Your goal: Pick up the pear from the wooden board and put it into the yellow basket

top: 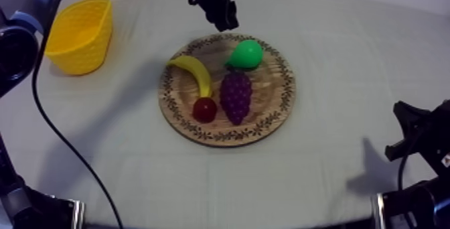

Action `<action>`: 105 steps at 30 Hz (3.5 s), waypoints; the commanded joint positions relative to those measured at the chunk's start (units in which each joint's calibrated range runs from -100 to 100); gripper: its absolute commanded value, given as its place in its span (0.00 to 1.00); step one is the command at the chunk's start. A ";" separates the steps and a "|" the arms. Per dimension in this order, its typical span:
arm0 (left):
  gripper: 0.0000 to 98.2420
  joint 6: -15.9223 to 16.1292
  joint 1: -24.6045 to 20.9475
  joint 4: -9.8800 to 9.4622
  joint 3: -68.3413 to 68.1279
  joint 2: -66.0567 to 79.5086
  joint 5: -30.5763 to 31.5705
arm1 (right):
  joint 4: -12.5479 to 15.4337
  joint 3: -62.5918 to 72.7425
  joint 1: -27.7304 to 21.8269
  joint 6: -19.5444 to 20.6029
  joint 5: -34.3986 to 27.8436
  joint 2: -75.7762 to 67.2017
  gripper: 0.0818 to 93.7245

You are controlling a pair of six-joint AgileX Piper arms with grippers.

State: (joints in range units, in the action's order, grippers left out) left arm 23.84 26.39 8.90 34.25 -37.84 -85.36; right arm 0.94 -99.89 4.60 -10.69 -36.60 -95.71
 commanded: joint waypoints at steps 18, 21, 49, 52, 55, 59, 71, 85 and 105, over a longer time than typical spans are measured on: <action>0.86 -3.87 0.73 -1.03 1.16 -1.98 -3.90 | 0.01 0.00 0.00 0.02 -0.01 -0.04 0.00; 0.85 -4.33 0.99 -0.82 3.51 -4.77 -3.67 | 0.01 0.00 0.00 0.02 -0.01 -0.04 0.00; 0.86 -6.87 2.26 -1.94 24.47 -27.39 -7.00 | 0.01 0.00 0.00 0.02 -0.01 -0.04 0.00; 0.83 -7.43 2.34 -2.11 25.58 -28.82 -7.13 | 0.01 0.00 0.00 0.02 -0.01 -0.04 0.00; 0.79 -8.06 2.34 -2.29 26.46 -29.85 -7.17 | 0.01 0.00 0.00 0.02 -0.01 -0.04 0.00; 0.68 -9.07 2.16 -2.42 26.93 -30.56 -7.01 | 0.01 0.00 0.00 0.02 -0.01 -0.04 0.00; 0.47 -9.99 2.27 -2.44 25.20 -29.75 -4.54 | 0.01 0.00 0.00 0.02 -0.01 -0.04 0.00; 0.47 -10.88 3.53 -3.13 10.87 -11.80 -2.51 | 0.01 0.00 0.00 0.02 -0.01 -0.04 0.00; 0.47 -13.28 -0.87 -7.54 -13.69 16.71 -2.26 | 0.01 0.00 0.00 0.02 -0.01 -0.04 0.00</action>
State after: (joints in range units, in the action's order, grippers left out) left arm 10.48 26.36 1.42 22.55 -22.95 -87.66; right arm 0.94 -99.89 4.60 -10.70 -36.60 -95.71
